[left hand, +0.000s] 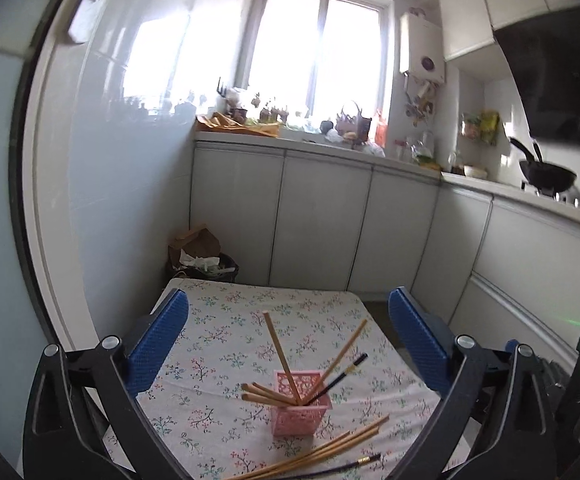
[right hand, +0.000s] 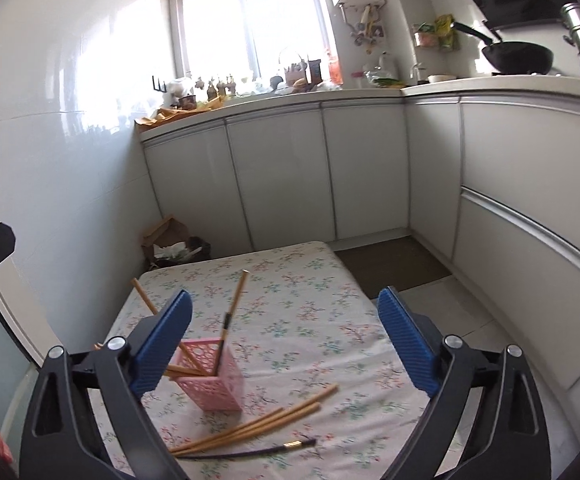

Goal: Organize utensils
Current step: 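Move both open tools down to the loose chopsticks on the cloth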

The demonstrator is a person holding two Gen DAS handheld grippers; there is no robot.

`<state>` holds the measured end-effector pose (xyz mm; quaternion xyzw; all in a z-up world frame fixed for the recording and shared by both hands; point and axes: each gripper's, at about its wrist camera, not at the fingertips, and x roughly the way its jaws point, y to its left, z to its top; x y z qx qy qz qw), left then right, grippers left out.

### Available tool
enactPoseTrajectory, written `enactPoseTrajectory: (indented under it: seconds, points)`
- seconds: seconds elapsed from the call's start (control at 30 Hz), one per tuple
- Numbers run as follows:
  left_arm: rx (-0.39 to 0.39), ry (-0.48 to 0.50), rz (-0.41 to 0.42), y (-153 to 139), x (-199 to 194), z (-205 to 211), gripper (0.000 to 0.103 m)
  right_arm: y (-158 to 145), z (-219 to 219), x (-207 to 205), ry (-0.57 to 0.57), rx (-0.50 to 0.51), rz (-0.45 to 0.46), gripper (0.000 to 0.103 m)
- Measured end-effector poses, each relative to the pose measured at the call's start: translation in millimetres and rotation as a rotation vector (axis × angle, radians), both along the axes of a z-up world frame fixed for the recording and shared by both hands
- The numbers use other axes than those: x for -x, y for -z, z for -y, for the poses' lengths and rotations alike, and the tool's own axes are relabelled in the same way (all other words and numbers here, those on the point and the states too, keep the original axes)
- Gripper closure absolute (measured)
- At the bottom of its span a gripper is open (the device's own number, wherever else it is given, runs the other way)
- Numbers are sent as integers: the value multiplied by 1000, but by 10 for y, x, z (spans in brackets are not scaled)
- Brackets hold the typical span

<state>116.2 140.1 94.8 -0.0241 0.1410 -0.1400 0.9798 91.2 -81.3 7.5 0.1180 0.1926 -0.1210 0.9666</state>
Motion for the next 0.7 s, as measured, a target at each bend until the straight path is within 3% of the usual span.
enactPoseTrajectory:
  seconds: [0.4,0.6,0.7]
  points:
    - [-124,95,-5,81,266,415,7,129,249,537,43,12,-35,7]
    - [-268,327,-153,430,271,808,7,616,421,1064,37,12,-142,7]
    - [-401,462,-248,709,235,1088,7,935,521,1335,29,-1,-200,7]
